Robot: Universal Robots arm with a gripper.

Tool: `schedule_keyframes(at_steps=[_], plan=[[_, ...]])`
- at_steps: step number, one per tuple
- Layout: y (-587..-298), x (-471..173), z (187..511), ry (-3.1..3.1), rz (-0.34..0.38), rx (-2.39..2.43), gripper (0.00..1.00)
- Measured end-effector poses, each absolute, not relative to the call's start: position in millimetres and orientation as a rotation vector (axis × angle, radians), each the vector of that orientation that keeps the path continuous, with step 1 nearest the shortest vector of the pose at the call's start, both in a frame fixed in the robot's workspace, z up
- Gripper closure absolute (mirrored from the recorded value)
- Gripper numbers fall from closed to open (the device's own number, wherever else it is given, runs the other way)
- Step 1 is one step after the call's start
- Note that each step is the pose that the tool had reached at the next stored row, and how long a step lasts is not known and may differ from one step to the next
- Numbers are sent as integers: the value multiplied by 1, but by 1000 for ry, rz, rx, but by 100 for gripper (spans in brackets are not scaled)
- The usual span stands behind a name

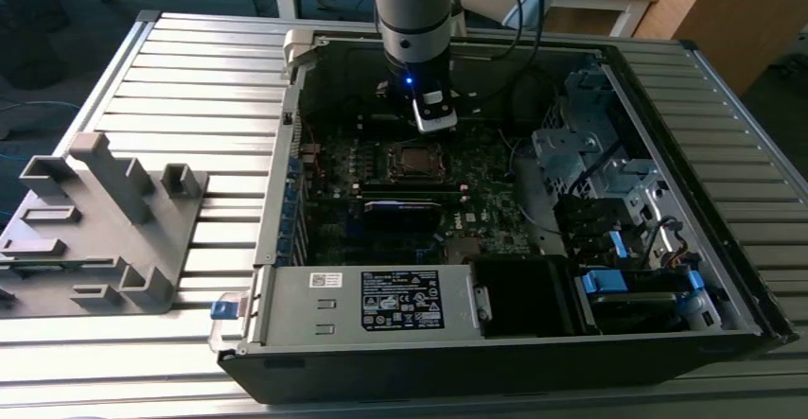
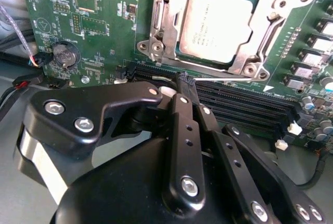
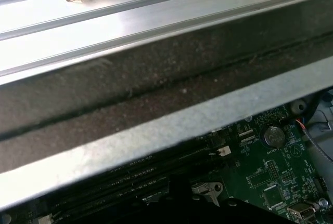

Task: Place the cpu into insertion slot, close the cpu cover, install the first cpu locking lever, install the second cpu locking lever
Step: 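Install the first cpu locking lever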

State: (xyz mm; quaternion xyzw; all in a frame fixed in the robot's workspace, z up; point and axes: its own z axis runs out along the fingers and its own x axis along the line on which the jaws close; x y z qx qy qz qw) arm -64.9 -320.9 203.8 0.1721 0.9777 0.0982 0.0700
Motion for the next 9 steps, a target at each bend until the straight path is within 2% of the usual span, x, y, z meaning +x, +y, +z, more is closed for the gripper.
schedule_keyframes(at_steps=[9], plan=[[-321, -65, 203, 2942, 295, 518, 89]])
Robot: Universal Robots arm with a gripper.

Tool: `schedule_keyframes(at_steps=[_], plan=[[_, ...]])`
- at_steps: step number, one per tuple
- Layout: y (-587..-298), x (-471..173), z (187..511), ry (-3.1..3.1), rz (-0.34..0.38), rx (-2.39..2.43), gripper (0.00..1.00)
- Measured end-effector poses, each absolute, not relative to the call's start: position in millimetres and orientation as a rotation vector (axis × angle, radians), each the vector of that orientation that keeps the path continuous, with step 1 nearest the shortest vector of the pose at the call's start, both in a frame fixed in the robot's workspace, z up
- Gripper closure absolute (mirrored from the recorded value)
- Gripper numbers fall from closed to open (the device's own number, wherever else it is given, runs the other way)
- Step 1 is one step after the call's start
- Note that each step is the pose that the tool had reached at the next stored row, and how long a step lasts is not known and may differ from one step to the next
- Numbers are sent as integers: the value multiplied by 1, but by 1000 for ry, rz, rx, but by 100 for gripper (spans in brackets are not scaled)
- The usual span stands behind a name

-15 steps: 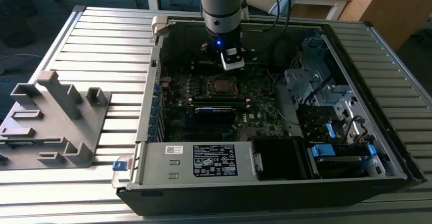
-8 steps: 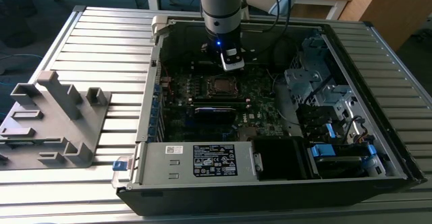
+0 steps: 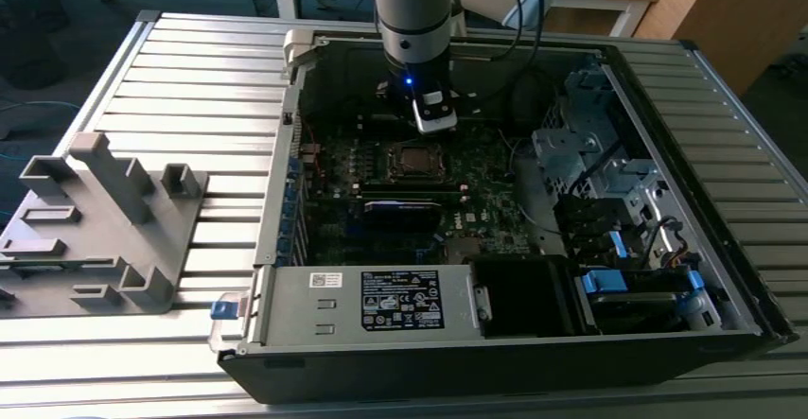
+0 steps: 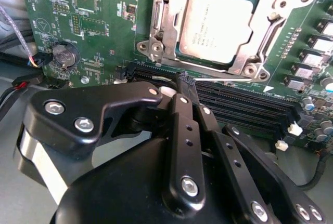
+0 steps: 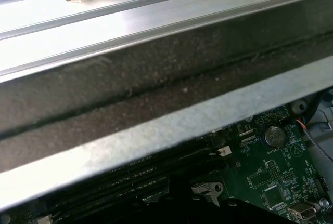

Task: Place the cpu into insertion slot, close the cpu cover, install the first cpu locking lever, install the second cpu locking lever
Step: 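Install the first cpu locking lever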

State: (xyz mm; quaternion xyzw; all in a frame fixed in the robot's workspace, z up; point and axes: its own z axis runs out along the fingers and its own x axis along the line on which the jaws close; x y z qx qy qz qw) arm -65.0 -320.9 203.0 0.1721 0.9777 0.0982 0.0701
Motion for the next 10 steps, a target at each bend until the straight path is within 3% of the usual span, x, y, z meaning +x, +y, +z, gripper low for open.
schedule_keyframes(at_steps=[10], plan=[[-321, -66, 204, 2941, 297, 519, 89]])
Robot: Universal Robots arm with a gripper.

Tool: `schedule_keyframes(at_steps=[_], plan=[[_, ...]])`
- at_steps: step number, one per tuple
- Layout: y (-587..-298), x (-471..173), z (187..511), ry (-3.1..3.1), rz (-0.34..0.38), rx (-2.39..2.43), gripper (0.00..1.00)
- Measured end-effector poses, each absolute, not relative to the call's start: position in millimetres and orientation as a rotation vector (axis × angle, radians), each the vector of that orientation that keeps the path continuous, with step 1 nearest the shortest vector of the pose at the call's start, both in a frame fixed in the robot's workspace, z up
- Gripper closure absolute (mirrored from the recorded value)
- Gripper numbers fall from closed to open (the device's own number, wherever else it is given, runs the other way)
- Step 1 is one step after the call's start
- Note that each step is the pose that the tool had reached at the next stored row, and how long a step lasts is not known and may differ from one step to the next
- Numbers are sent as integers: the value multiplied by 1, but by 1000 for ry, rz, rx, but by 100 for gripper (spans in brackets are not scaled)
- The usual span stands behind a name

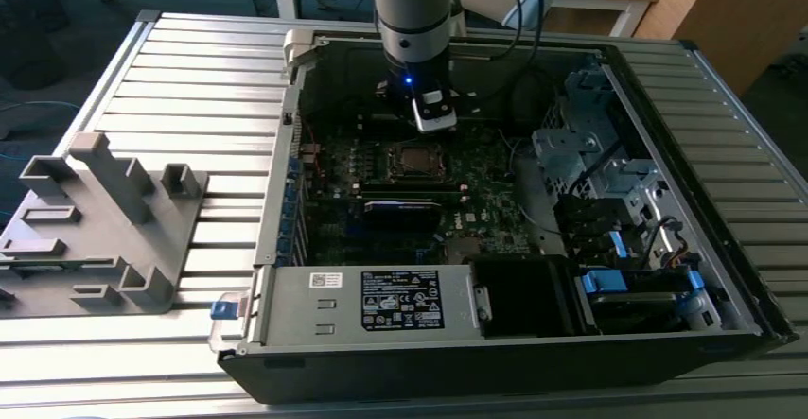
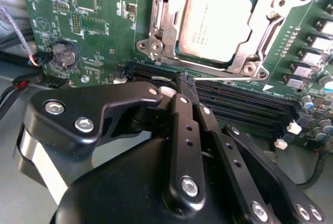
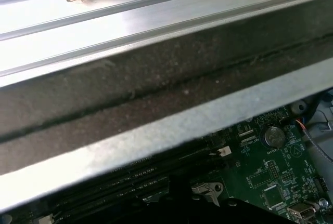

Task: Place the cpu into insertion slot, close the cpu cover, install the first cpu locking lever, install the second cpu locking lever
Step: 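Install the first cpu locking lever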

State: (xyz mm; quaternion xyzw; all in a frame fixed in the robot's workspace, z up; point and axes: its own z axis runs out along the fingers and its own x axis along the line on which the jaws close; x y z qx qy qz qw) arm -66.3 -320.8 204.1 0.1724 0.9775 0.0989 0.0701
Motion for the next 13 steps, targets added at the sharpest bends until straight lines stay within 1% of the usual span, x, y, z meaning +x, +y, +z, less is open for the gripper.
schedule_keyframes(at_steps=[4, 13], plan=[[-321, -70, 204, 2940, 315, 523, 89], [-321, -70, 203, 2927, 319, 527, 89]])
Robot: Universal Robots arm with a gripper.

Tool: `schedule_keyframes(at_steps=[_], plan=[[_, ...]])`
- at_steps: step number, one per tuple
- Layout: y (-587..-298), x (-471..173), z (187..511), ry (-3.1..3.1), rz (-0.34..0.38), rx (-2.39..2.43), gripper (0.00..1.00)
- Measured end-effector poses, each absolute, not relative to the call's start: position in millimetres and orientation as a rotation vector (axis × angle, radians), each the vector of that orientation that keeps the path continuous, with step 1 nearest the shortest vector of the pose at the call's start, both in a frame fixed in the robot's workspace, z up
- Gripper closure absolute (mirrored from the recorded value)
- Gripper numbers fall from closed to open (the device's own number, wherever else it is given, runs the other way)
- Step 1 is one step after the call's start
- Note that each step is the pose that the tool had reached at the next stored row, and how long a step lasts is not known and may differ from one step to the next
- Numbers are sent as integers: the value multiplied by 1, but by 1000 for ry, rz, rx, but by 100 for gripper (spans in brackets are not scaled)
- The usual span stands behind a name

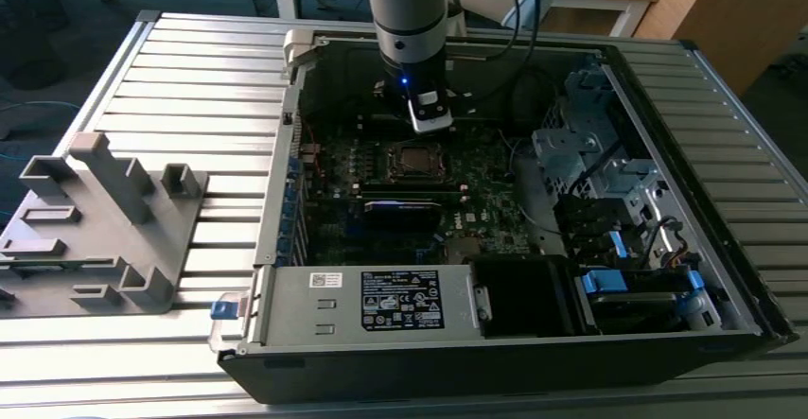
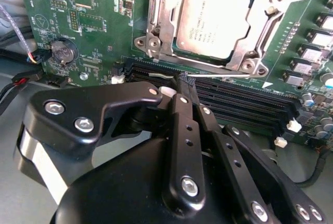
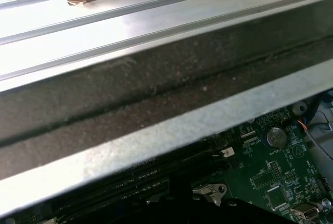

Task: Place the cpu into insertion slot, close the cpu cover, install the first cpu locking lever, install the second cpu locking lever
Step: 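Install the first cpu locking lever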

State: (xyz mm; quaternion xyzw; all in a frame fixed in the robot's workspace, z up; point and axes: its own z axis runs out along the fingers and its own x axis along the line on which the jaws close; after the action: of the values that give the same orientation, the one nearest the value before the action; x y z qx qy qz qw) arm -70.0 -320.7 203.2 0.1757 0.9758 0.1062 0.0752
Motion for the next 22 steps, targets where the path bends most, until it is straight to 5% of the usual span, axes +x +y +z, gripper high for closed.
schedule_keyframes(at_steps=[22], plan=[[-321, -69, 195, 2927, 314, 527, 89]])
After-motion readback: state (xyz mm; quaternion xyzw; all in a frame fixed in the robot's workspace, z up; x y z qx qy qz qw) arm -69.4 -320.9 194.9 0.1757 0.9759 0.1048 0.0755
